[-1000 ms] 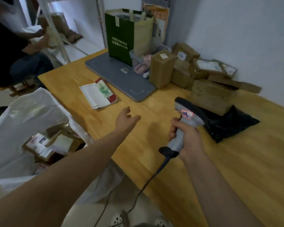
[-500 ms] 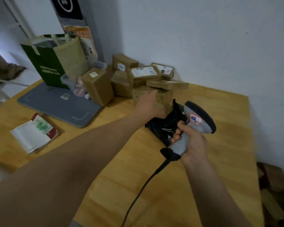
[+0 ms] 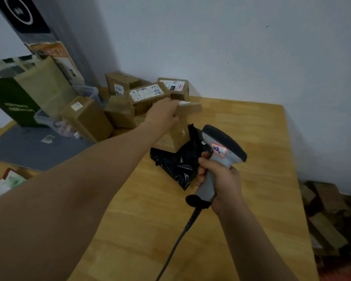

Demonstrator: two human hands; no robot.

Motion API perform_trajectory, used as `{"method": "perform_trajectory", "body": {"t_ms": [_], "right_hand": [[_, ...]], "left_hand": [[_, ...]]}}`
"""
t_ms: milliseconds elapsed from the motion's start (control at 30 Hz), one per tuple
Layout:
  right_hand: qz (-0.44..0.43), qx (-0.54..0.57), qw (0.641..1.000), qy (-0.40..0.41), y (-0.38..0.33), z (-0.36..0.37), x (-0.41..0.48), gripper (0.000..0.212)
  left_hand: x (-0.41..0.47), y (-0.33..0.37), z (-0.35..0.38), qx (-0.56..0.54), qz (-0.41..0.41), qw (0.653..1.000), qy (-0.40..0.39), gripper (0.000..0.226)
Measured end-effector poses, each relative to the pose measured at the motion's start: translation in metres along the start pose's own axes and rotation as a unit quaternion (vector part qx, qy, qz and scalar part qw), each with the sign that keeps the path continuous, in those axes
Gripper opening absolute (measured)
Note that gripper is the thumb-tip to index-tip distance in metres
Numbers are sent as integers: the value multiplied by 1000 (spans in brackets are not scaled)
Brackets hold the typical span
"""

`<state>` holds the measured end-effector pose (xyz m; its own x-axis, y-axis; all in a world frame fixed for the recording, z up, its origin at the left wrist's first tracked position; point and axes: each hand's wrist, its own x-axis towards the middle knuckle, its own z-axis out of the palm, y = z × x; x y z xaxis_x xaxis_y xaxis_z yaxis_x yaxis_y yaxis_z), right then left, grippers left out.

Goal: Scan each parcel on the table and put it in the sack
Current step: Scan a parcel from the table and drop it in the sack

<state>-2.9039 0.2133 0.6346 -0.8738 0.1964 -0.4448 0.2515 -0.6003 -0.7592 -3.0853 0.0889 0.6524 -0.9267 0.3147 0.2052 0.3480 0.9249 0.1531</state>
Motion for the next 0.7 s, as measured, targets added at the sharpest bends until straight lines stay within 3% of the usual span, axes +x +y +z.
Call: {"method": "perform_trajectory", "body": {"t_ms": [200,367,467,600,700], "right_hand": [[6,2,1000,-13,10,5,-17,11],[21,-43,997,-58,36,22,-40,11],[44,-89,991,-87,56,36,-57,11],[73,-148,979,-118,85,49,-74,9],[88,-168,974,-127,101,52,-81,8]], "left_hand": [[-101,-49,-23,-70,120,976,171,27],[-235,-99,-9,-95,68,968,220,19],[-311,-117,12,-84,37,976,196,17],[-392,-136,39,-40,-3,994,105,20],[-423,-136,44,10,-126,992,-4,55]]}}
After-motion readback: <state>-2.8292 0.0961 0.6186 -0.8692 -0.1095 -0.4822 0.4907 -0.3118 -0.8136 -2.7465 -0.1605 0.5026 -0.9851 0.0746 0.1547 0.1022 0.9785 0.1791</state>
